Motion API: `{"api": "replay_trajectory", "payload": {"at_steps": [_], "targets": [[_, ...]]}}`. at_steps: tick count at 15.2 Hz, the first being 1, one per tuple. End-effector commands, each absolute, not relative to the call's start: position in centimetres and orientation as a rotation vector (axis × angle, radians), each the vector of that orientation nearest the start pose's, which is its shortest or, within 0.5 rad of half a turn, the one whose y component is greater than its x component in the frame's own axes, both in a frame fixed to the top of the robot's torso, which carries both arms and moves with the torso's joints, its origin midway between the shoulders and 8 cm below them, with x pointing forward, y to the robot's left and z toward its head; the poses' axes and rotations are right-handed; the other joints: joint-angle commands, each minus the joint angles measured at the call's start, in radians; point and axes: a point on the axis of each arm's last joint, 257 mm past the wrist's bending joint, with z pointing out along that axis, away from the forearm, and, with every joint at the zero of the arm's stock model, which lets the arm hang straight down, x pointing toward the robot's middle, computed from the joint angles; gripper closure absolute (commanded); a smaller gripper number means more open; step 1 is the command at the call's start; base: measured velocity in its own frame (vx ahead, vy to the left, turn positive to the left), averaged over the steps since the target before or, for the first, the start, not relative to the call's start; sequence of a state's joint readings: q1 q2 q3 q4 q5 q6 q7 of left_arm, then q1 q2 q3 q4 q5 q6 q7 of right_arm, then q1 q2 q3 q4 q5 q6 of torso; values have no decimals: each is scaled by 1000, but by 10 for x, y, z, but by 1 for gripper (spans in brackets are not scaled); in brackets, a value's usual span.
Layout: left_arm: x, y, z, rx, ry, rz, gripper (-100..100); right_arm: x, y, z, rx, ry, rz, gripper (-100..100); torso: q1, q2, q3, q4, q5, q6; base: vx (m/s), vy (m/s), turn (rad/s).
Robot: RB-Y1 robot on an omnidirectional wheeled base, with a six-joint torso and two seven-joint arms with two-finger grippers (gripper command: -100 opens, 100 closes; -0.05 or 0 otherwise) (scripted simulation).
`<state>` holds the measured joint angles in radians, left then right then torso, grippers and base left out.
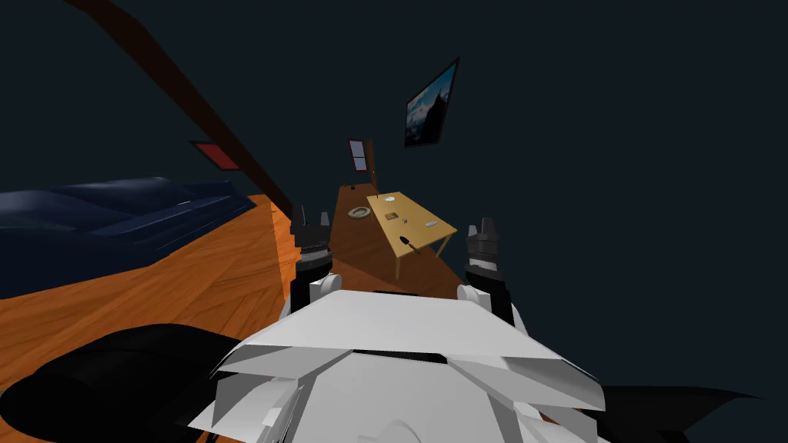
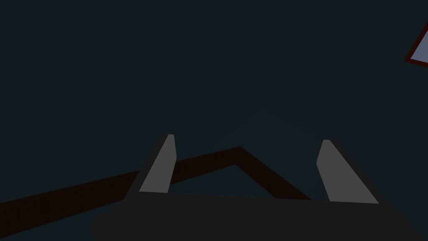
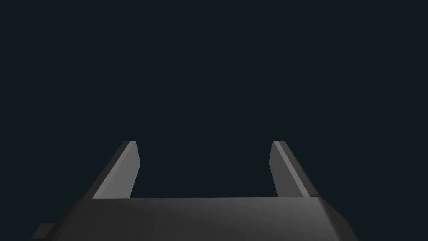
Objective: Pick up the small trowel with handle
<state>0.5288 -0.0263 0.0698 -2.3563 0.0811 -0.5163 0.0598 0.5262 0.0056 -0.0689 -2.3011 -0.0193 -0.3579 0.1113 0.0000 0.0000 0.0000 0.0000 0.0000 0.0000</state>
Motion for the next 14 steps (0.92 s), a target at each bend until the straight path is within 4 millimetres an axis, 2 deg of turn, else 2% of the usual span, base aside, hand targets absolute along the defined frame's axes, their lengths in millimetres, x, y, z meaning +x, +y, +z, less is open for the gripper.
{"api": "replay_trajectory", "payload": {"at_steps": [1,5,6,8,9,11,12,14], "targets": [[316,312,53,-675,476,-1342,0,358,-309,-6,716,758,1101,-100,0,0,0,0,0,0,3,-3,55],[316,312,53,-675,476,-1342,0,369,-297,-27,683,866,1100,-100,-2,-1,-1,0,0,0,12,-21,129],[316,312,53,-675,476,-1342,0,369,-297,-27,683,866,1100,-100,-2,-1,-1,0,0,0,12,-23,104],[316,312,53,-675,476,-1342,0,378,-290,-50,673,952,1096,-100,-2,-1,-1,0,0,0,16,-27,204],[316,312,53,-675,476,-1342,0,378,-289,-50,666,959,1095,-100,-3,-2,-1,0,-1,-1,16,-37,222],[316,312,53,-675,476,-1342,0,386,-282,-79,662,1057,1084,-100,-3,-1,-1,0,-1,-1,14,-41,224],[316,312,53,-675,476,-1342,0,386,-282,-80,654,1065,1083,-100,-4,-2,-1,0,-1,-1,15,-43,206],[316,312,53,-675,476,-1342,0,393,-277,-115,653,1174,1064,-100,-4,-2,-1,-1,-1,-1,24,-43,301]]}}
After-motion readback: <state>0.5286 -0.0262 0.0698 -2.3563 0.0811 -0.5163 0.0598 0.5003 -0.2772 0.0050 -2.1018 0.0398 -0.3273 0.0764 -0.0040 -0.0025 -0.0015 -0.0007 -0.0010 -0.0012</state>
